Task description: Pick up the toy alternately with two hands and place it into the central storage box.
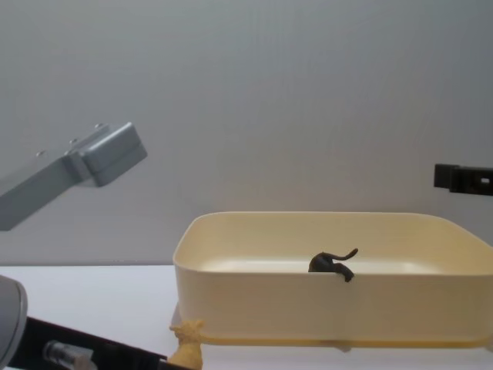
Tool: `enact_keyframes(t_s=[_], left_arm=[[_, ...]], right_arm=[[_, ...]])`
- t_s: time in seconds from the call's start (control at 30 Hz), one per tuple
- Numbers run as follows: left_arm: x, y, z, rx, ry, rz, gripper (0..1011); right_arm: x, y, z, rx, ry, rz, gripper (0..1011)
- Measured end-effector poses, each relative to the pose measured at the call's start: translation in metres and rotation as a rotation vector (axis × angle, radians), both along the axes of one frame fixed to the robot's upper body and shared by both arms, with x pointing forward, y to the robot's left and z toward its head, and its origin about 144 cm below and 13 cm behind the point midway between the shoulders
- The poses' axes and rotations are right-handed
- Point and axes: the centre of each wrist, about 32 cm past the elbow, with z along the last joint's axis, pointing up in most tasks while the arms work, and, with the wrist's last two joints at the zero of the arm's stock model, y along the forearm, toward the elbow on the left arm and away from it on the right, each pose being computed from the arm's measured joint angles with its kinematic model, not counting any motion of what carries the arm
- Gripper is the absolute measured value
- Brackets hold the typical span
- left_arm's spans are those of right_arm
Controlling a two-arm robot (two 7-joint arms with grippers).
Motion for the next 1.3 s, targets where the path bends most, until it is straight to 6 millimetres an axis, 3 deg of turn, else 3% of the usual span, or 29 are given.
enact_keyframes(t_s=[0.4,0.77,1.3], left_arm=[[0.001,0.0,-0.001,0.002,0.006,-0.003,351],[0.003,-0.001,0.007,0.015,-0.054,0.036,351],[0.02,-0.007,0.048,-0.021,-0.262,0.098,351]], right_arm=[[0.0,0.0,0.0,0.0,0.0,0.0,1001],[0.0,0.0,0.0,0.0,0.0,0.0,1001],[0.0,0.0,0.0,0.0,0.0,0.0,1001]])
